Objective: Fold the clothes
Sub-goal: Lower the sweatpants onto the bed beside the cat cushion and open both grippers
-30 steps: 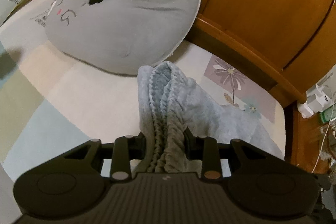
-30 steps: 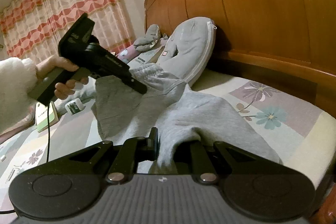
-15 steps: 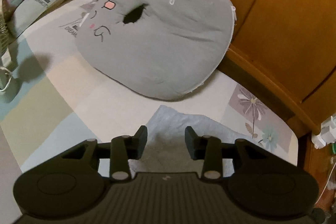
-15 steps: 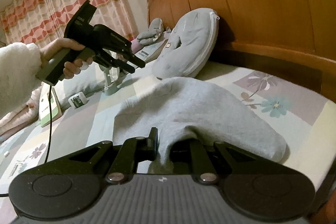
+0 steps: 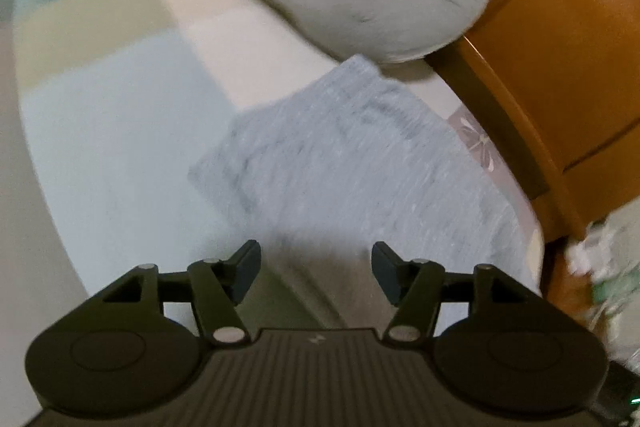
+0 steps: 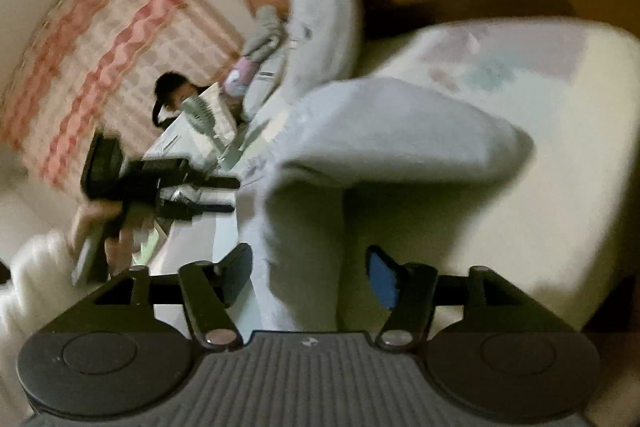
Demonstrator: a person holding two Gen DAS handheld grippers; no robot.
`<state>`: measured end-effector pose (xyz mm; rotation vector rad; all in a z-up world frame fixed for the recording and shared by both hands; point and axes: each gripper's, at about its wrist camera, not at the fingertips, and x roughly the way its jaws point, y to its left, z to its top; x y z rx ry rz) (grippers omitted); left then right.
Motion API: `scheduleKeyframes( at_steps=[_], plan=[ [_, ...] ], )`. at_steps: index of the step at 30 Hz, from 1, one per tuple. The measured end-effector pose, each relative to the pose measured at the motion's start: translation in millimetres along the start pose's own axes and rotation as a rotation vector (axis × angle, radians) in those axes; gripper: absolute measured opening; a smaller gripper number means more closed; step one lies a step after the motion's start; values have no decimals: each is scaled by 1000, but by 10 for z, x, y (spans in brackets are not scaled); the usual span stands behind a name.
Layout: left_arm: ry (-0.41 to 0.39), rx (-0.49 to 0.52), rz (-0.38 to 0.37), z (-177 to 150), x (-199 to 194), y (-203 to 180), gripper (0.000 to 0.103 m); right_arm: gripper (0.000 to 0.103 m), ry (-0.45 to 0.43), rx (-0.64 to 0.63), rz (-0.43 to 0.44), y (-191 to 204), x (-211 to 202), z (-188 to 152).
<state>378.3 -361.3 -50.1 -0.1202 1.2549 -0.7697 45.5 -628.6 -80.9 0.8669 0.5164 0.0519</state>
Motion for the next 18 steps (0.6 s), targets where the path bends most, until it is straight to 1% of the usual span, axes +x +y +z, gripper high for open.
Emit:
scheduleKeyframes(
  at_steps=[2, 5, 6, 8, 10, 11, 12, 15, 16, 18],
  plan=[
    [10, -74, -60, -70, 63, 136, 67, 77, 10, 67, 18, -95, 1, 15],
    [5, -175, -114, -90, 206, 303, 70, 80, 17, 130, 50, -162, 33, 45],
    [-2, -199, -128, -79, 255, 339, 70, 84, 17, 145, 61, -173, 45, 55],
    [-39, -240, -162, -40, 318, 401, 73, 89, 17, 185, 85, -225, 64, 82],
    [-73, -281, -198, -1, 375, 459, 77, 90, 17, 237, 108, -305, 95, 123],
    [-77, -296, -216, 20, 399, 470, 79, 90, 13, 268, 119, -354, 114, 152],
    [-78, -295, -222, 42, 412, 461, 82, 91, 7, 297, 127, -398, 135, 182],
    [-69, -257, -195, 93, 431, 385, 82, 92, -28, 372, 131, -521, 190, 286],
    [-67, -245, -185, 111, 437, 360, 82, 93, -49, 391, 114, -560, 205, 328],
    [-62, -220, -167, 138, 446, 312, 82, 93, -92, 371, 59, -573, 234, 416]
  ],
)
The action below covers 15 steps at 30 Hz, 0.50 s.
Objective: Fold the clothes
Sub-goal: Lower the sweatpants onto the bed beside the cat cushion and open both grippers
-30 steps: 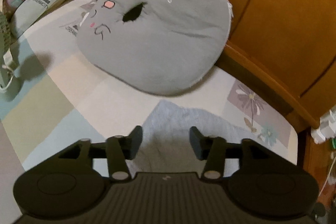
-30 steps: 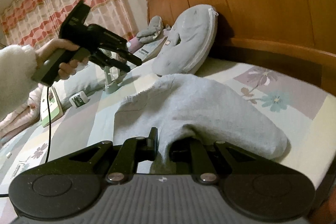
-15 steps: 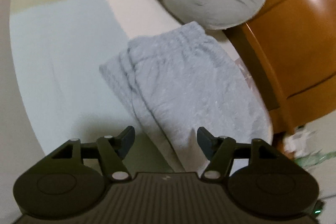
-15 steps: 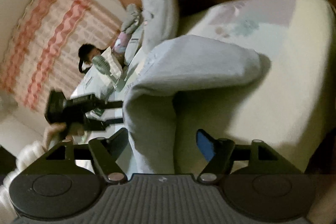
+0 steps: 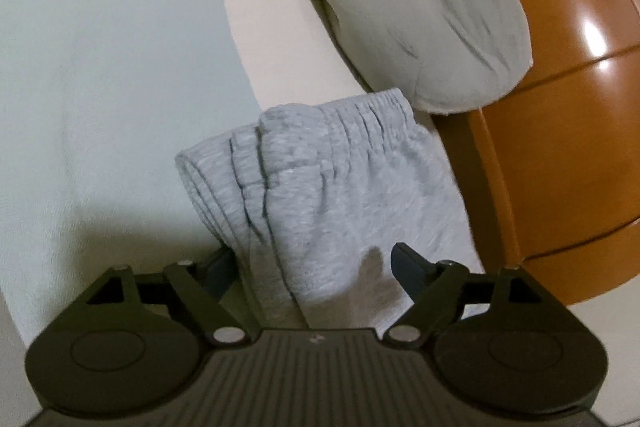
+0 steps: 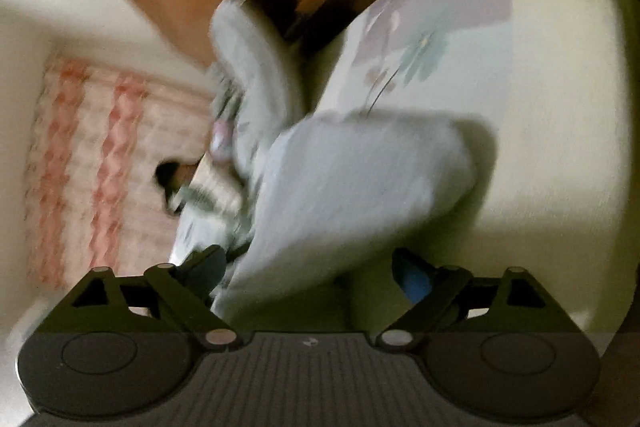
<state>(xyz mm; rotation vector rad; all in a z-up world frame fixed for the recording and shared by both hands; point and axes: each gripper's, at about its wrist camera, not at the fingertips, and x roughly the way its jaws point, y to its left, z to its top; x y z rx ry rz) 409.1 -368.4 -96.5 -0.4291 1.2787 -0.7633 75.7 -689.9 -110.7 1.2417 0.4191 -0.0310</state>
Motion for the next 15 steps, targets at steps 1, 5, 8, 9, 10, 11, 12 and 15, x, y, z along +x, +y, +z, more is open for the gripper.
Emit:
scheduleKeyframes(
  at_steps=[1, 5, 8, 9, 10, 11, 12, 15],
  plan=[
    [1, 12, 9, -3, 2, -20, 82, 92, -26, -19, -24, 16, 18, 40],
    [-4, 37, 17, -28, 22, -27, 82, 53, -121, -122, -130, 111, 88, 196],
    [-2, 63, 16, -36, 24, -32, 82, 24, -202, -349, -234, 337, 80, 271],
    [-2, 66, 15, -39, 19, -28, 82, 23, -218, -386, -262, 361, 63, 304],
    [-2, 69, 14, -42, 14, -25, 82, 23, -212, -384, -283, 336, 49, 343],
    [-3, 72, 13, -45, 12, -24, 82, 24, -206, -381, -303, 311, 34, 382],
    [-3, 74, 12, -48, 14, -24, 82, 28, -199, -378, -324, 287, 20, 422],
    [-5, 80, 9, -57, 18, -23, 82, 43, -165, -332, -325, 171, -63, 436]
  ],
)
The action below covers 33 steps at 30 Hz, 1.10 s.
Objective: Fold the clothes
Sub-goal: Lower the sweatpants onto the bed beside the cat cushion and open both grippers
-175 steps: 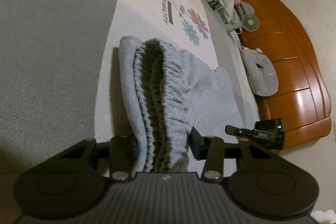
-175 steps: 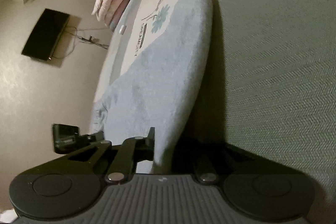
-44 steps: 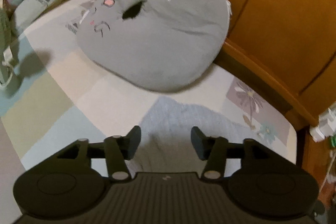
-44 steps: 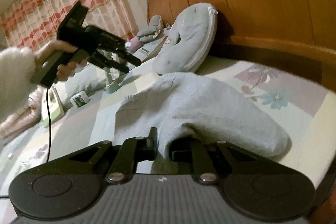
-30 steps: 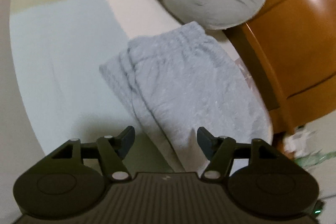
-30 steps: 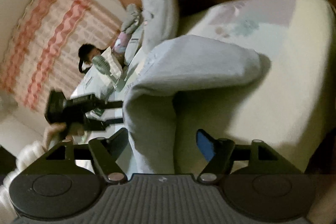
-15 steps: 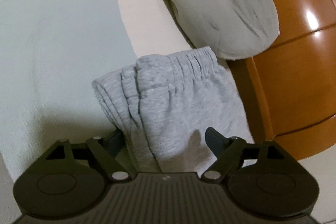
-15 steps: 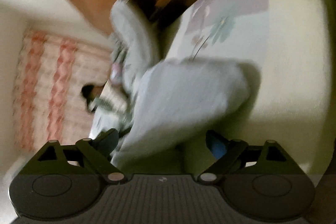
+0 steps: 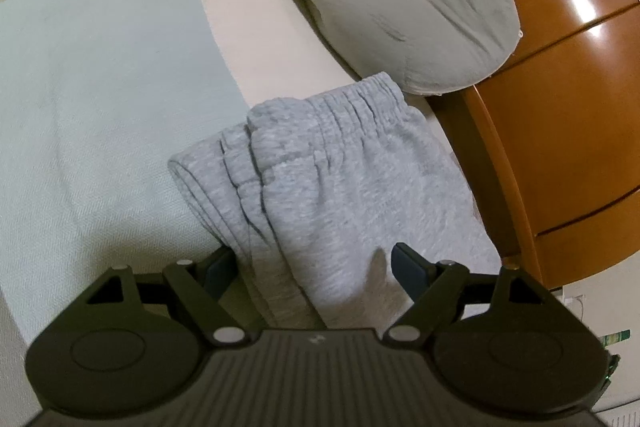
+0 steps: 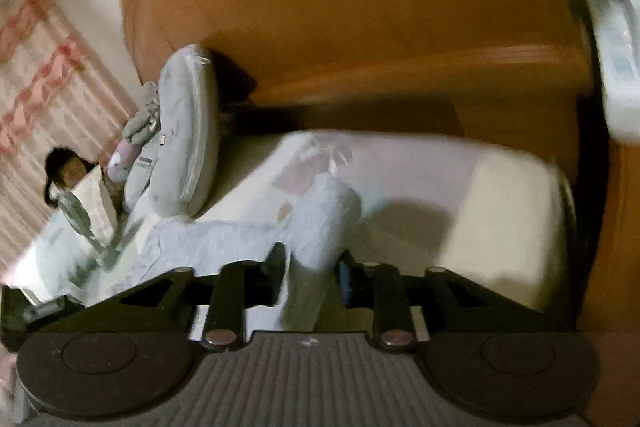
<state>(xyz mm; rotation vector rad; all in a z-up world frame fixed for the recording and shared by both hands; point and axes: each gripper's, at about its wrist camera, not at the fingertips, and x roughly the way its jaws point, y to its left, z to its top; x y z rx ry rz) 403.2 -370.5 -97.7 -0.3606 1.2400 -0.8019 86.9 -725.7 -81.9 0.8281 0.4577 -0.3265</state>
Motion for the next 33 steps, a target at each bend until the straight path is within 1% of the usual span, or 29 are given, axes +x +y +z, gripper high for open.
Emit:
scheduleKeyframes(
  at_steps=[1, 4, 7, 9, 12, 15, 16, 17, 18, 19, 20, 21, 22, 24, 26, 28, 30, 32, 33],
  plan=[
    [-2, -1, -3, -2, 0, 3, 82, 51, 22, 20, 22, -25, -45, -60],
    [-9, -8, -12, -14, -7, 22, 82, 64, 83, 74, 125, -49, -205, -316],
    [-20, -14, -24, -35, -18, 51, 82, 66, 173, 103, 195, 6, -303, -672],
    [-28, -10, -31, -52, -25, 62, 82, 67, 211, 97, 231, 74, -340, -902],
    [-47, 4, -38, -79, -32, 71, 82, 76, 179, 33, 258, 253, -369, -1110],
    [-73, 18, -35, -90, -31, 75, 82, 75, 205, -28, 303, 446, -256, -1218],
    [-81, 18, -35, -97, -28, 80, 79, 65, 197, -68, 290, 520, -232, -1250],
    [-91, 18, -25, -106, -33, 76, 72, 54, 174, -124, 253, 602, -220, -1279],
    [-101, 26, -3, -107, -38, 60, 64, 39, 159, -160, 225, 654, -237, -1301],
    [-106, 38, 25, -101, -38, 38, 52, 36, 158, -158, 226, 664, -263, -1304],
    [-108, 43, 39, -85, -39, 25, 51, 34, 162, -137, 246, 659, -277, -1297],
    [-108, 46, 37, -58, -49, 14, 49, 32, 166, -127, 262, 672, -290, -1297],
    [-111, 54, 34, -30, -65, -5, 47, 31, 172, -127, 275, 701, -304, -1303],
    [-117, 69, 36, 22, -92, -35, 46, 31, 191, -140, 289, 796, -324, -1340],
    [-116, 73, 56, 64, -104, -41, 46, 33, 224, -152, 282, 882, -291, -1415],
    [-101, 83, 84, 68, -94, -28, 48, 39, 251, -177, 240, 921, -251, -1483],
    [-101, 120, 114, 25, -130, -17, 54, 41, 263, -187, 227, 907, -295, -1499],
    [-100, 161, 138, -11, -233, -25, 56, 48, 267, -200, 214, 847, -418, -1452],
    [-102, 188, 156, -22, -303, -52, 56, 56, 254, -214, 192, 808, -504, -1418]
  ],
)
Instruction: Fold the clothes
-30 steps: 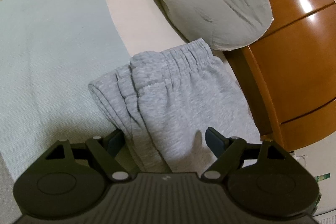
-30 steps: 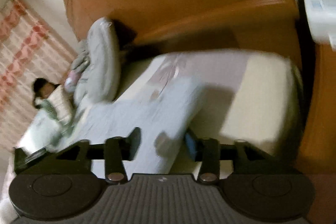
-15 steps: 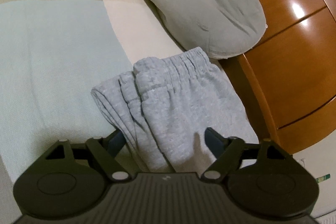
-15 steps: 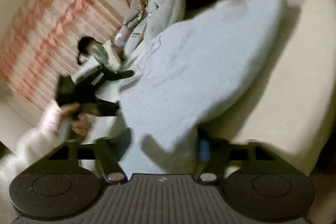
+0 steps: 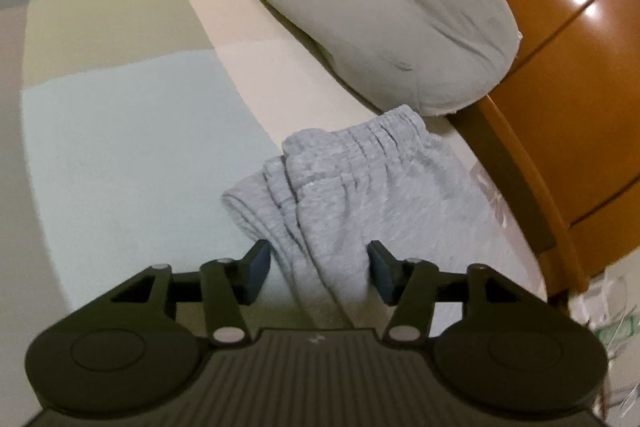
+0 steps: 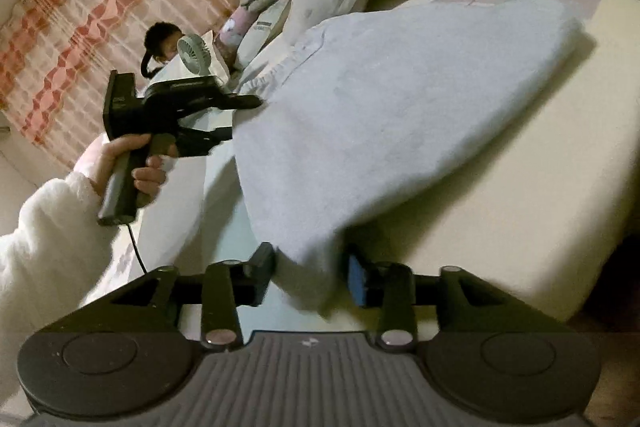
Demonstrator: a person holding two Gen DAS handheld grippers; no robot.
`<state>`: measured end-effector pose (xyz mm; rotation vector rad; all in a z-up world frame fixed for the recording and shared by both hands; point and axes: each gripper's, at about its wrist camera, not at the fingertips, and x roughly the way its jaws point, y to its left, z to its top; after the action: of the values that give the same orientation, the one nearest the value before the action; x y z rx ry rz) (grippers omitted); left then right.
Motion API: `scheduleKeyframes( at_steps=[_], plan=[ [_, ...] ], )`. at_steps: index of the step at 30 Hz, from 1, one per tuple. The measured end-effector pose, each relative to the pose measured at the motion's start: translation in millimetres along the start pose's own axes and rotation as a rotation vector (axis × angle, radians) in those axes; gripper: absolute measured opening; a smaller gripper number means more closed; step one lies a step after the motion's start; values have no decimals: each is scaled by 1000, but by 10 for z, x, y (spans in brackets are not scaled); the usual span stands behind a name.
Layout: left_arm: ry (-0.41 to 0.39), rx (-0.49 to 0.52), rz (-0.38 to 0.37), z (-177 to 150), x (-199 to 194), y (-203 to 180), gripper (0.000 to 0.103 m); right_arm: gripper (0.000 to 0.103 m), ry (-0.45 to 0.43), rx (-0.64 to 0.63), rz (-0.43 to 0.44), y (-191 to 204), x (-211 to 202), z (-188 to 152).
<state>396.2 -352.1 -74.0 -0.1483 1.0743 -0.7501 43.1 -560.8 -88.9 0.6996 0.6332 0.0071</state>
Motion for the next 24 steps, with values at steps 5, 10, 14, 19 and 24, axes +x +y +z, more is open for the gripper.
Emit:
scheduleKeyframes(
  at_steps=[5, 10, 14, 19, 24],
  plan=[
    [-64, 289, 97, -64, -365, -414, 71, 67, -133, -169, -154, 46, -400, 199],
    [-48, 485, -12, -293, -244, -951, 77, 73, -140, -443, -201, 376, -61, 349],
    [11, 511, -42, -495, 77, -1045, 78, 73, -56, -584, -280, 302, 270, 186],
    [-21, 657, 13, -735, 173, -1112, 82, 73, -52, -602, -319, 127, 103, 129],
    [-18, 653, -7, -688, 62, -1346, 82, 75, -89, -665, -224, 437, 24, 101]
  ],
)
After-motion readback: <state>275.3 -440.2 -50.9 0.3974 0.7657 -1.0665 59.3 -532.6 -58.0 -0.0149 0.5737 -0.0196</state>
